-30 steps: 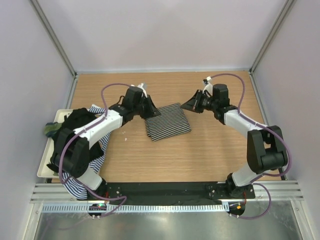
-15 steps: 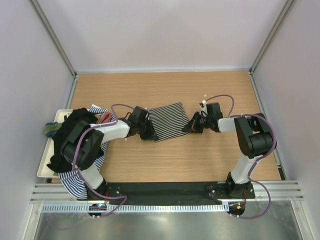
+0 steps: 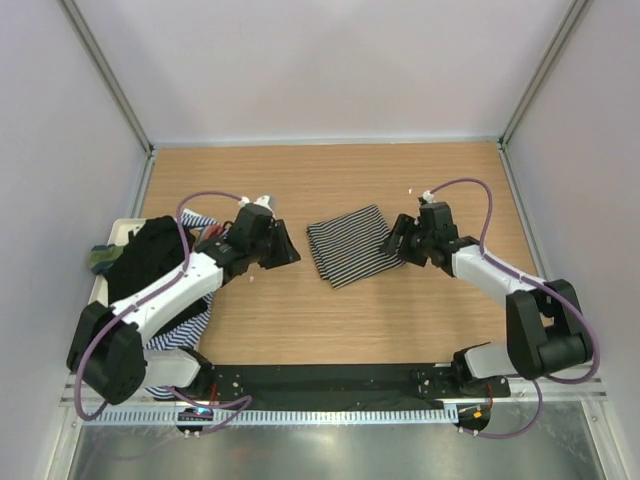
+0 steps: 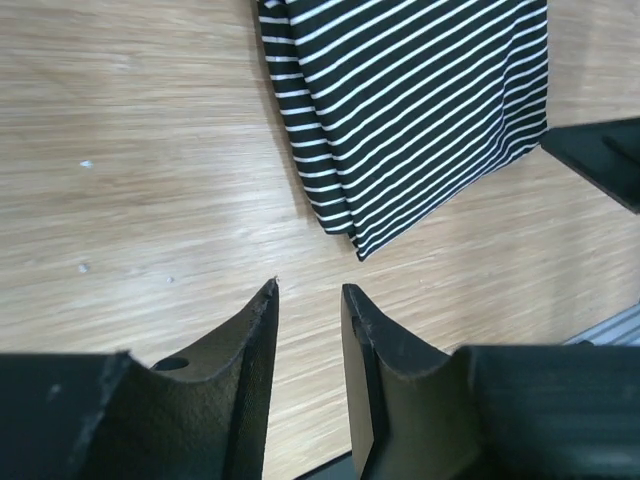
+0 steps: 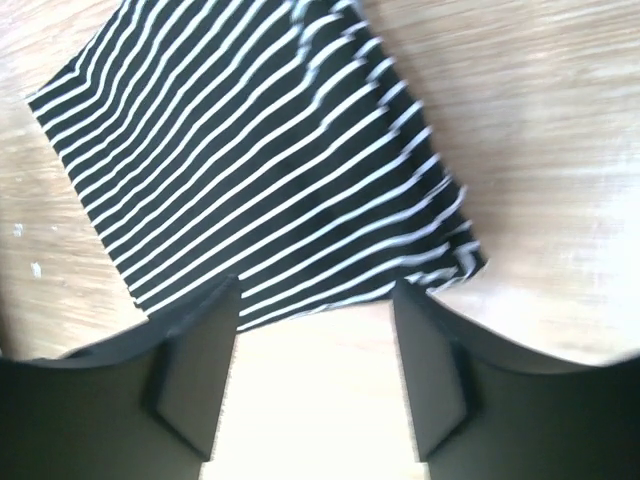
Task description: Fold and stack the tank tops
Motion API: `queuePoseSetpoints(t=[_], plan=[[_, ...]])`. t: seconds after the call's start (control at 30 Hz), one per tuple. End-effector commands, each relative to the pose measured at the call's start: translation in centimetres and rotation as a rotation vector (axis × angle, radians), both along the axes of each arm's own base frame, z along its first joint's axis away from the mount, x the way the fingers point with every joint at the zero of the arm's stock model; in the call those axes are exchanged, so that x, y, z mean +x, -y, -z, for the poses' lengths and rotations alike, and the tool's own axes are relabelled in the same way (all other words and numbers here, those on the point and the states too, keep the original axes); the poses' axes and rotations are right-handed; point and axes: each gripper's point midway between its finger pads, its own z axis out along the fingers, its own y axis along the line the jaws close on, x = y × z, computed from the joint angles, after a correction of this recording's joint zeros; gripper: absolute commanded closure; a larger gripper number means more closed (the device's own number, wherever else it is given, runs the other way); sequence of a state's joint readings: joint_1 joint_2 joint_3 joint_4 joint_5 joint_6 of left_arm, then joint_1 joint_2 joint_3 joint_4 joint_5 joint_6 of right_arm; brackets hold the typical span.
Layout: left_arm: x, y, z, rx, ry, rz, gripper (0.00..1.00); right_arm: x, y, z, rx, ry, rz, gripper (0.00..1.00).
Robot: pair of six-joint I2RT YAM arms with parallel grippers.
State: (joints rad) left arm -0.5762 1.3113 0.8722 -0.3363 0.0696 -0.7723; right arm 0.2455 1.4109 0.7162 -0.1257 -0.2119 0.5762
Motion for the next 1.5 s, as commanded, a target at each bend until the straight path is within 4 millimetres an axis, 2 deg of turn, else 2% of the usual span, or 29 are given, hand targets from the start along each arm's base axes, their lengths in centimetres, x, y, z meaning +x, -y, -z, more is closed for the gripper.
queuePoseSetpoints(t=[0.0, 0.1, 0.2, 0.27, 0.3, 0.37, 0.4, 0.43, 0.47, 0.53, 0.67, 0.73, 0.87, 0.9, 0.93, 0.97, 1.0, 1.1, 1.13, 1.2, 1.23, 1.27, 1.3, 1.33, 1.37, 1.4, 1.47], plan=[[0.0, -3.2, -1.4, 0.124, 0.044, -0.076, 0.65, 0.1, 0.0, -2.7, -0.138, 0.068, 0.076, 0.30], [0.3, -6.4, -2.6, 0.201, 0.093, -0.195, 0.63, -0.6, -1.2, -2.6, -0.084, 0.014, 0.144, 0.29], [0.0, -9.7, -5.2, 0.213, 0.165, -0.307, 0.60, -1.5, -1.7, -1.6, -0.012, -0.043, 0.263, 0.28], [-0.5, -11.0, -5.9, 0.217, 0.172, -0.342, 0.60, -1.5, -1.8, -1.6, 0.039, -0.041, 0.341, 0.28], [-0.6, -11.7, -6.3, 0.215, 0.178, -0.364, 0.60, -2.3, -1.6, -0.6, 0.050, -0.064, 0.371, 0.28], [-1.2, -12.5, -7.4, 0.197, 0.204, -0.382, 0.60, -1.7, -2.1, -0.8, 0.141, -0.057, 0.438, 0.28], [-1.4, -12.7, -7.7, 0.192, 0.211, -0.391, 0.59, -2.0, -2.1, -0.2, 0.156, -0.072, 0.455, 0.28], [-1.6, -13.0, -8.4, 0.182, 0.230, -0.401, 0.59, -1.4, -2.6, -0.6, 0.204, -0.059, 0.475, 0.28], [-1.9, -13.3, -8.7, 0.184, 0.232, -0.410, 0.59, -1.3, -2.8, 0.0, 0.211, -0.079, 0.482, 0.29], [-2.1, -13.8, -9.3, 0.189, 0.246, -0.427, 0.59, -0.5, -3.3, -0.2, 0.235, -0.073, 0.490, 0.29], [-2.7, -16.3, -10.2, 0.254, 0.266, -0.503, 0.59, 1.3, -3.1, -0.1, 0.221, -0.058, 0.547, 0.34], [-3.0, -17.1, -10.2, 0.279, 0.259, -0.522, 0.60, 1.9, -2.2, 0.4, 0.184, -0.041, 0.595, 0.38], [-3.3, -18.4, -10.1, 0.307, 0.258, -0.553, 0.60, 3.1, 0.0, 1.6, 0.153, -0.051, 0.669, 0.55], [-3.4, -18.6, -10.1, 0.307, 0.260, -0.559, 0.60, 3.6, 1.5, 2.0, 0.152, -0.056, 0.700, 0.65], [-3.5, -18.8, -10.0, 0.318, 0.257, -0.558, 0.60, 3.7, 1.7, 2.6, 0.161, -0.077, 0.696, 0.71], [-3.5, -19.1, -10.0, 0.322, 0.256, -0.566, 0.60, 3.7, 2.8, 3.1, 0.156, -0.091, 0.713, 0.81], [-3.5, -19.3, -10.0, 0.328, 0.256, -0.571, 0.61, 4.1, 4.8, 3.3, 0.150, -0.091, 0.749, 0.85], [-3.5, -20.0, -10.0, 0.346, 0.253, -0.589, 0.61, 4.1, 9.0, 3.1, 0.115, -0.086, 0.810, 0.89], [-3.4, -20.2, -9.9, 0.353, 0.251, -0.597, 0.62, 4.4, 12.2, 2.2, 0.111, -0.057, 0.888, 0.90], [-3.1, -20.9, -9.4, 0.378, 0.240, -0.620, 0.62, 3.6, 15.5, 1.8, 0.080, -0.057, 0.950, 0.85], [-2.9, -20.9, -8.8, 0.388, 0.216, -0.618, 0.63, 3.3, 17.6, 1.2, 0.074, -0.044, 0.995, 0.75], [-2.7, -21.5, -8.6, 0.400, 0.196, -0.637, 0.62, 3.4, 18.5, -0.4, 0.071, 0.002, 1.007, 0.44], [-2.8, -21.8, -8.2, 0.421, 0.172, -0.643, 0.56, 2.7, 19.1, -0.9, 0.039, -0.005, 1.019, 0.29], [-2.4, -22.5, -8.1, 0.463, 0.152, -0.666, 0.45, 2.4, 19.8, -1.7, -0.004, 0.012, 1.023, 0.19], [-2.4, -23.0, -7.9, 0.490, 0.134, -0.682, 0.32, 2.4, 20.3, -3.5, -0.018, 0.062, 1.033, 0.15], [-2.3, -23.5, -7.8, 0.524, 0.117, -0.686, 0.22, 2.1, 20.6, -4.1, -0.035, 0.074, 1.035, 0.15], [-2.0, -24.4, -7.9, 0.585, 0.086, -0.695, 0.22, 1.6, 20.9, -5.2, -0.058, 0.109, 1.030, 0.15]])
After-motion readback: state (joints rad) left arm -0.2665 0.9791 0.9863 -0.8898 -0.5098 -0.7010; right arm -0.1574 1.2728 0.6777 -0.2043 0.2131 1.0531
